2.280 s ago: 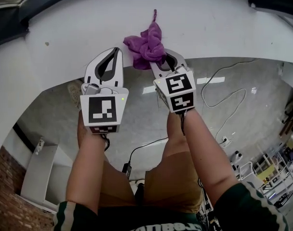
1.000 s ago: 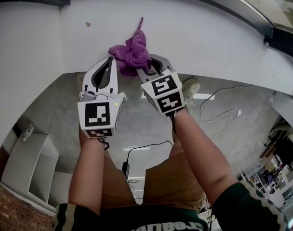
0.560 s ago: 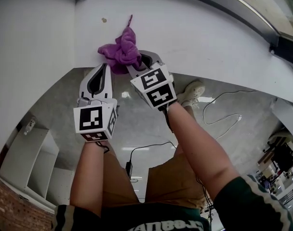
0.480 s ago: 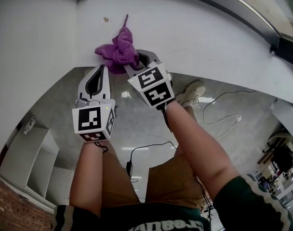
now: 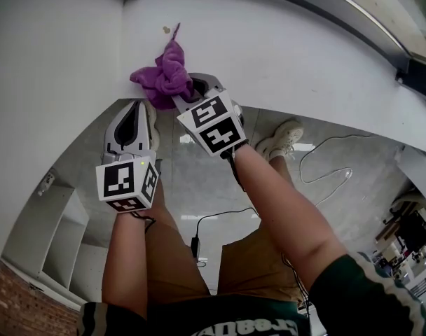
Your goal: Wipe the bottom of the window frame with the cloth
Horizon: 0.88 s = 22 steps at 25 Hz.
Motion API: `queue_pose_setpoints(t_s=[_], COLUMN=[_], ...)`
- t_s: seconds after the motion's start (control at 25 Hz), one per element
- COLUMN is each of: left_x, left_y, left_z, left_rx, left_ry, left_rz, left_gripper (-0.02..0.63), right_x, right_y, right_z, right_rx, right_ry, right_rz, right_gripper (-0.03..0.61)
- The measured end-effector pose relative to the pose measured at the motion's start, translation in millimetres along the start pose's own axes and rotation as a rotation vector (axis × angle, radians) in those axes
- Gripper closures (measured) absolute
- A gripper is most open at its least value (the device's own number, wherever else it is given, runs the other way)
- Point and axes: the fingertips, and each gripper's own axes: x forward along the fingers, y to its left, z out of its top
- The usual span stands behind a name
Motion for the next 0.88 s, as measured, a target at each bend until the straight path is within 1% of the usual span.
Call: queue_pose_setpoints(t_s=[0.08, 0.24, 0.28, 0.48, 0.68, 0.88], left_x=[-3.1, -8.9, -10.7, -18.7, -18.5, -13.8], left_y=[6.6, 17.7, 20.0, 31.7, 33.8, 31.5], left_z=[-1.6, -2.9, -2.9, -5.7, -7.7, -1.2], left_rx=[-0.015, -0.095, -0.101, -0.094, -0.105, -0.113], left_ry=[0.003, 0.002, 0.002, 0.013, 0.020, 0.021], left_rz=[0.012, 0.034, 0.036, 0.051, 0.044, 0.034], left_gripper=[0.604, 0.604, 0.604, 0.604, 0.604, 0.604], right_x=[8.8, 22.5, 25.4, 35.0, 38.2, 37.6], right_y=[11.4, 31.8, 36.5, 51.3, 52.9, 38.7], right_z=[4.5, 9.3, 9.9, 14.4, 16.4, 28.7], right_rx=[-0.010, -0.020, -0.023, -0.053, -0.033, -0.073], right_ry=[0.002, 0.015, 0.020, 0.043, 0.065, 0.073], right_rz=[0.024, 0.065, 0.072, 0.106, 0.135, 0.118], right_gripper=[0.460, 0.460, 0.460, 0.460, 0.460, 0.460])
